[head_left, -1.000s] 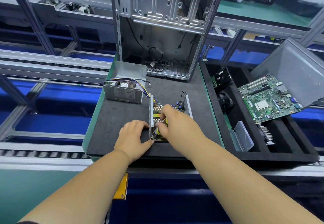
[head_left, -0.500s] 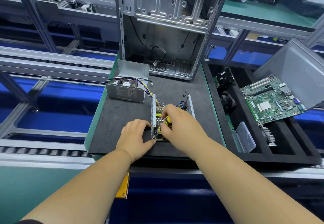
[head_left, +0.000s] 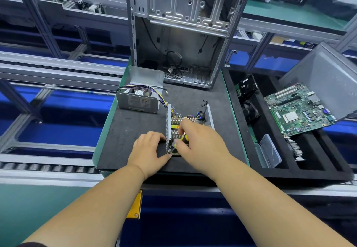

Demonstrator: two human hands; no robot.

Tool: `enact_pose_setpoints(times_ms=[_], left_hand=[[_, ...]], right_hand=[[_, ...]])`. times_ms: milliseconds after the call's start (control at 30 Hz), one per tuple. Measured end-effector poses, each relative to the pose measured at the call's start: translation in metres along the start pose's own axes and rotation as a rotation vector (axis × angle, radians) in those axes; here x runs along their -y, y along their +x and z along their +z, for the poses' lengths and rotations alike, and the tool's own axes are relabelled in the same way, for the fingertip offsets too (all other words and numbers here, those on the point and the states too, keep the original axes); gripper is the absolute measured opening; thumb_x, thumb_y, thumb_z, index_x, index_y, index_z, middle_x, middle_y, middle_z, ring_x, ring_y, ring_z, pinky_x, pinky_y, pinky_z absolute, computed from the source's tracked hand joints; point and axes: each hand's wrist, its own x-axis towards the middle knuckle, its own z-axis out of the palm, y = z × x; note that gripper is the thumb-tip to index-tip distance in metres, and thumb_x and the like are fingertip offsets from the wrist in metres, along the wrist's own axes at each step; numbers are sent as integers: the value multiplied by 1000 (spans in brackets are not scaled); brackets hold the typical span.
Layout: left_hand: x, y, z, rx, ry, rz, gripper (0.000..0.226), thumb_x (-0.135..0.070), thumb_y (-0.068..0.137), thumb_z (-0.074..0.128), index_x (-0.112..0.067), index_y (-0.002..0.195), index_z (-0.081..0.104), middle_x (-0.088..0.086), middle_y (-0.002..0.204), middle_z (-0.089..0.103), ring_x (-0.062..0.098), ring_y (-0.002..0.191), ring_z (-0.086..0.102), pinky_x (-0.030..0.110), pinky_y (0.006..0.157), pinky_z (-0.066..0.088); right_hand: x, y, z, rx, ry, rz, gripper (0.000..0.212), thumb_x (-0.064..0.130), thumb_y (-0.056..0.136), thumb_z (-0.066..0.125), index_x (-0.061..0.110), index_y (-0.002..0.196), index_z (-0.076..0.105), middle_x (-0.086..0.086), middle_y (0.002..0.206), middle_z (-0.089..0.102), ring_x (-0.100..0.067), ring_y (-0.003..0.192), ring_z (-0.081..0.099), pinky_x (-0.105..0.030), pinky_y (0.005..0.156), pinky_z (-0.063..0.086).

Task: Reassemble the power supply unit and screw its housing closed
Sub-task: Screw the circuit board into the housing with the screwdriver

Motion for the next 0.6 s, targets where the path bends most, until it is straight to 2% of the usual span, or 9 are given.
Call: enact_pose_setpoints(times_ms=[67, 133, 233, 300, 367, 433, 467, 600], left_hand=[[0, 0, 0, 1, -3, -2, 45, -52, 78, 66, -36, 116, 49, -14, 115, 47, 14, 110, 41, 33, 96, 34], [0, 0, 0, 0, -2, -2, 45, -52, 77, 67, -36, 116, 49, -15, 114, 46, 13, 110, 41, 33, 96, 34], [1, 0, 0, -2, -7, -1, 45, -53, 77, 67, -36, 115, 49, -14, 115, 47, 13, 110, 41, 33, 97, 34], [1, 0, 0, -3, -10, -1, 45, -53, 77, 67, -35, 114, 49, -15, 115, 46, 13, 110, 40, 33, 97, 34], [1, 0, 1, -2, -13, -2, 45, -52, 77, 67, -36, 114, 49, -15, 114, 45, 13, 110, 40, 33, 97, 35], [1, 0, 0, 1, -16, -3, 44, -52, 77, 67, -36, 114, 48, -17, 112, 43, 12, 110, 40, 33, 97, 35], [1, 0, 0, 3, -16, -4, 45, -52, 77, 67, -37, 114, 48, -18, 111, 42, 12, 110, 40, 33, 97, 35], [0, 0, -1, 7, -22, -3, 46, -53, 76, 68, -37, 114, 48, -18, 112, 42, 12, 111, 39, 33, 98, 35]], right_hand=[[-1, -1, 2, -5, -117, 11, 26, 48, 97, 47, 21, 96, 47, 7, 65, 45, -24, 67, 48, -34, 57, 28], [-2, 0, 2, 16, -26, 57, 18, 41, 97, 50, 24, 94, 44, 7, 63, 42, -22, 66, 46, -34, 55, 28], [-2, -2, 0, 25, 147, 68, 11, 21, 89, 58, 23, 91, 48, 8, 78, 49, -16, 74, 45, -32, 60, 32], [-3, -5, -1, 26, 165, 49, 11, 19, 86, 59, 23, 92, 51, 8, 89, 50, -15, 80, 46, -31, 65, 33], [-3, -8, 0, 4, 59, 38, 13, 32, 90, 57, 23, 94, 49, 7, 85, 53, -19, 75, 48, -31, 61, 31], [-5, -8, 1, -22, -126, 40, 27, 48, 96, 47, 21, 97, 47, 5, 77, 58, -22, 70, 53, -32, 56, 30], [-7, -7, 1, -17, -162, 49, 29, 50, 98, 44, 21, 98, 47, 5, 76, 59, -23, 70, 54, -33, 55, 31], [-5, -5, -2, 14, 66, 53, 12, 25, 92, 58, 21, 96, 48, 9, 81, 51, -19, 75, 48, -31, 57, 28]])
